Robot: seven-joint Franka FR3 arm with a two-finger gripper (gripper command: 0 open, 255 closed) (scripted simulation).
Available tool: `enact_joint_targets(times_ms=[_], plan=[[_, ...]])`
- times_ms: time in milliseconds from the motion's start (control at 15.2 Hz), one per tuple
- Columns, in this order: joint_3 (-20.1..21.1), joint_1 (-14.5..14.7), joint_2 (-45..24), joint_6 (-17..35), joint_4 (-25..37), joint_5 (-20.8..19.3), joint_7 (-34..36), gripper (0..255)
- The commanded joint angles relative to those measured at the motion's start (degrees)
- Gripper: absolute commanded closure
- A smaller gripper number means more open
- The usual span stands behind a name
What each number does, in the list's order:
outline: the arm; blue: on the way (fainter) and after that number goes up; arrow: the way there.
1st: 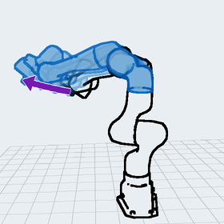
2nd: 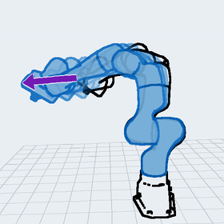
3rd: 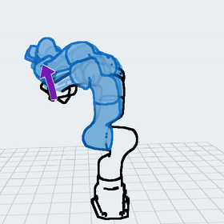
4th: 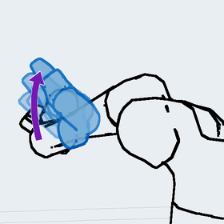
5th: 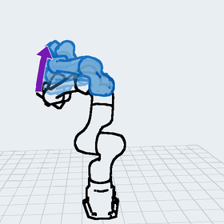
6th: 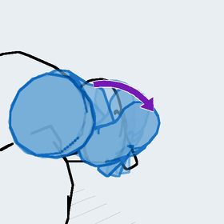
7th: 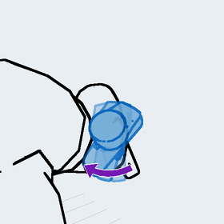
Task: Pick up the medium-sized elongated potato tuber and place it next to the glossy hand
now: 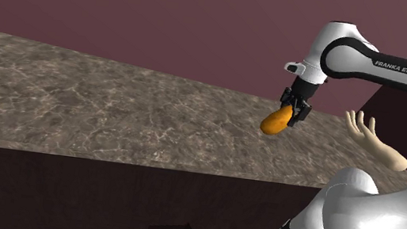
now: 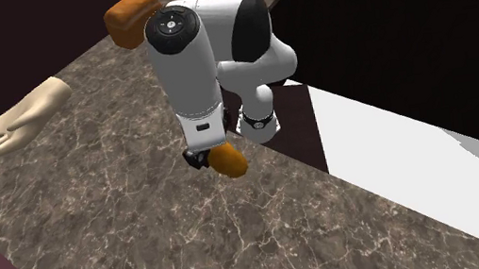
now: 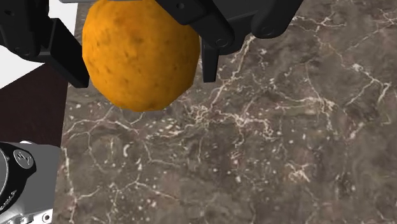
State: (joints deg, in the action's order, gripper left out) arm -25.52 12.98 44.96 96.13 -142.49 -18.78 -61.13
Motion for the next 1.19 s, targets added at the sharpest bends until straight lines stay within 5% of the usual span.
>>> enact_joint_targets(times_ms=[0, 1122], plan=[[0.6, 0.1, 0.1, -1.7, 1.5, 0.4, 0.0, 255], [1.2, 0.1, -0.4, -12.8, 13.6, 1.0, -3.4, 255]])
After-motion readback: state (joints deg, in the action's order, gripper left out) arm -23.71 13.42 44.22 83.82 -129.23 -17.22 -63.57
